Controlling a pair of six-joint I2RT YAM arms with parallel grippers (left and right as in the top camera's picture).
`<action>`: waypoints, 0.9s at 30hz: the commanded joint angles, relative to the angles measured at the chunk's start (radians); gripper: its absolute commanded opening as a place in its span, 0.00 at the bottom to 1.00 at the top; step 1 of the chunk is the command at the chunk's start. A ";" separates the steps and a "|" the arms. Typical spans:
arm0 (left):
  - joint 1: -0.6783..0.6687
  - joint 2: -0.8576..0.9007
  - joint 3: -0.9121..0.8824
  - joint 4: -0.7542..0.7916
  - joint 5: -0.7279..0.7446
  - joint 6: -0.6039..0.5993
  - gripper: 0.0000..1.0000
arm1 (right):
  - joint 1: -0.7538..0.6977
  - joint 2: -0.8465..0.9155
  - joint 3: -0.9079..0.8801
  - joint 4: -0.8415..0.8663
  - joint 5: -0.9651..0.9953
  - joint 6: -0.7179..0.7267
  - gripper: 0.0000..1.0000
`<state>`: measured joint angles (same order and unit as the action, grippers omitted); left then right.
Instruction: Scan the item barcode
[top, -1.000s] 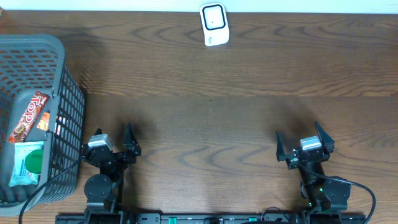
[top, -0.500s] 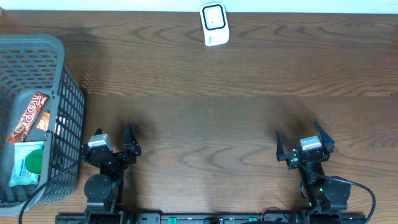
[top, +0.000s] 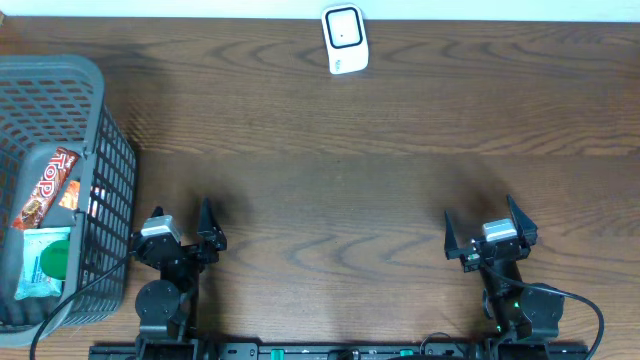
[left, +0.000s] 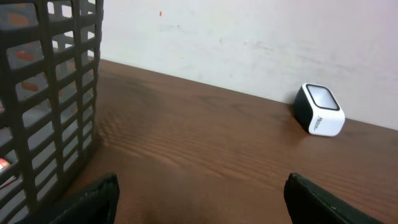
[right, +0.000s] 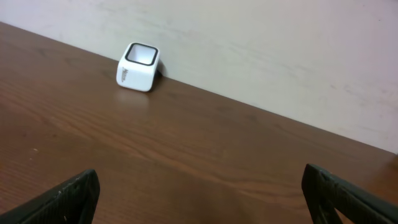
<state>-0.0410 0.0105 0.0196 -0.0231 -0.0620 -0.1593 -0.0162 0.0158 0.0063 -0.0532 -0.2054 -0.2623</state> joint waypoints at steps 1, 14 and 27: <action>0.005 -0.005 -0.016 -0.044 -0.027 0.009 0.85 | 0.002 -0.002 0.000 -0.004 0.006 0.006 0.99; 0.005 0.140 0.087 -0.089 0.003 0.010 0.85 | 0.002 -0.002 0.000 -0.005 0.005 0.006 0.99; 0.005 0.214 0.242 -0.089 0.063 0.009 0.85 | 0.002 -0.002 0.000 -0.005 0.005 0.006 0.99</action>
<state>-0.0410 0.2214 0.2352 -0.1089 -0.0219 -0.1593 -0.0162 0.0158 0.0063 -0.0532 -0.2054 -0.2623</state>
